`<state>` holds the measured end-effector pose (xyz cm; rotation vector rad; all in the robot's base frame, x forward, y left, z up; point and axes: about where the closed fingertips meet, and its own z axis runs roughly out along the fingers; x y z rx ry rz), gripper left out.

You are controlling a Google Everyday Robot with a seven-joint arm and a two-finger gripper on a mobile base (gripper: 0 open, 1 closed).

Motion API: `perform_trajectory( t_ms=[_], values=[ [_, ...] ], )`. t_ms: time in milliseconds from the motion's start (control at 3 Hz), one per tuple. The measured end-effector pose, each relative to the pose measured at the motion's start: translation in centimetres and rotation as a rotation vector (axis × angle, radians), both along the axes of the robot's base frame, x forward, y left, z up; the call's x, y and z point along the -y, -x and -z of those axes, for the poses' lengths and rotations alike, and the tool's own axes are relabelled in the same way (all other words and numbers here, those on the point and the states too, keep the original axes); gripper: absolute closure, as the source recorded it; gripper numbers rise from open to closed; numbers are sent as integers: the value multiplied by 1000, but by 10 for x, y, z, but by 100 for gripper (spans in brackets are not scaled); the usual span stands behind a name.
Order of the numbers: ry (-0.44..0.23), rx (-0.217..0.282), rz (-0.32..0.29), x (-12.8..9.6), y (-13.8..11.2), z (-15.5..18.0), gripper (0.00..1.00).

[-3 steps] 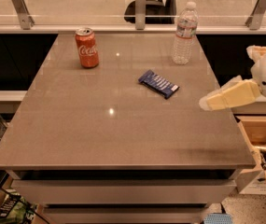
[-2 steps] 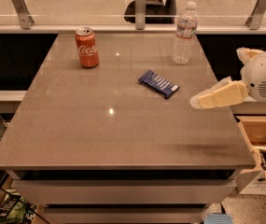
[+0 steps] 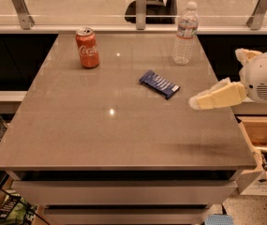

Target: Pick rxbar blueberry

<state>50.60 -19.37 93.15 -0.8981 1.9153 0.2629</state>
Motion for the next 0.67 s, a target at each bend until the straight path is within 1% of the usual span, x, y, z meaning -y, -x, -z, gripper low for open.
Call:
perform_trajectory(
  t_ms=[333, 667],
  values=[
    [-35, 14, -13, -6, -5, 11, 0],
    [-85, 36, -26, -13, -10, 26, 0]
  ],
)
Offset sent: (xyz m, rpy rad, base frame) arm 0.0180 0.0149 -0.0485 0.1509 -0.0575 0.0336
